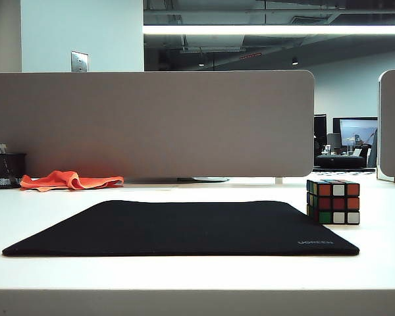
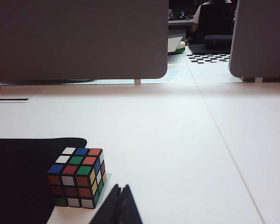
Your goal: Pick up the cube on the right side of the mouse pad, then place it in the center of the mouse pad.
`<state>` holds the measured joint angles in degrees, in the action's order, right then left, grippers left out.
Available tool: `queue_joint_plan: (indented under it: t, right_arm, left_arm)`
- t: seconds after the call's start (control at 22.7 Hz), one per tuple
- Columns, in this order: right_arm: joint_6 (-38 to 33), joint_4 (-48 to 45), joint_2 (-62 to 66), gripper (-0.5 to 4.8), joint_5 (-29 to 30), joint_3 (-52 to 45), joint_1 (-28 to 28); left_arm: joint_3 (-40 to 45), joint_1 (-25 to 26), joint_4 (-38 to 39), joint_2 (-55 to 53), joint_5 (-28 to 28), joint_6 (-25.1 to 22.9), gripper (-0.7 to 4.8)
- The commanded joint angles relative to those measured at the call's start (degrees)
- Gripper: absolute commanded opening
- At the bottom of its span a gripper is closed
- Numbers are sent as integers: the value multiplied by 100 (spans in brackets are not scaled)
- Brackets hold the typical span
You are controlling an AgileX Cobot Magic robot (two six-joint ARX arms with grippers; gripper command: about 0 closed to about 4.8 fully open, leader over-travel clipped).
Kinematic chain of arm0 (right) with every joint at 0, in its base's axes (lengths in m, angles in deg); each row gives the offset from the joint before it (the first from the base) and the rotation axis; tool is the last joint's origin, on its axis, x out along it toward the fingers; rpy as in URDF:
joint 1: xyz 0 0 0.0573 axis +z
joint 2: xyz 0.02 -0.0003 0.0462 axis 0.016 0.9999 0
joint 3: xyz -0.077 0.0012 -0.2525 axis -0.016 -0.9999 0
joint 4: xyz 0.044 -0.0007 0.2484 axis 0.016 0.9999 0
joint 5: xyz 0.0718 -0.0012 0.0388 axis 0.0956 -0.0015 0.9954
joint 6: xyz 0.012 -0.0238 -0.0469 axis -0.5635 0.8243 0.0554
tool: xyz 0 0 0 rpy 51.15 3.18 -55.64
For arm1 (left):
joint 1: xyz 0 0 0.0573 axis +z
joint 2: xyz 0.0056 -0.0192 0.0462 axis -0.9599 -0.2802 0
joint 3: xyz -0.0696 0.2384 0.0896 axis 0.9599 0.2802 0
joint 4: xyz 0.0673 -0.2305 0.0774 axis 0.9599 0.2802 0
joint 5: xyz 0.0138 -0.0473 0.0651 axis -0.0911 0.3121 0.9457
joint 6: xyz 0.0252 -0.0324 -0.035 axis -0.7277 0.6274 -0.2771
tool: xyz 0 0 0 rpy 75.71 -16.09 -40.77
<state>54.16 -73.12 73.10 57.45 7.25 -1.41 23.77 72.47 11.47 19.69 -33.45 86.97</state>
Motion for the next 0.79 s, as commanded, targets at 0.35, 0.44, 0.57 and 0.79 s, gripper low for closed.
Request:
queue_joint_plan:
  t: [0.35, 0.44, 0.57, 0.79]
  right_arm:
    - [0, -140, -13, -1, -31, -33, 2]
    - [0, -140, -13, -1, -35, -33, 2]
    - [0, -138, -13, -1, -37, -33, 2]
    - [-31, -4, -13, -1, -352, -33, 2]
  left_arm:
    - [-22, 9, -37, 0, 20, -22, -6]
    - [-22, 9, -37, 0, 20, -22, -6]
    - [-24, 9, -37, 0, 15, 4, -5]
    - [-160, 2, -28, 0, -315, 437, -5]
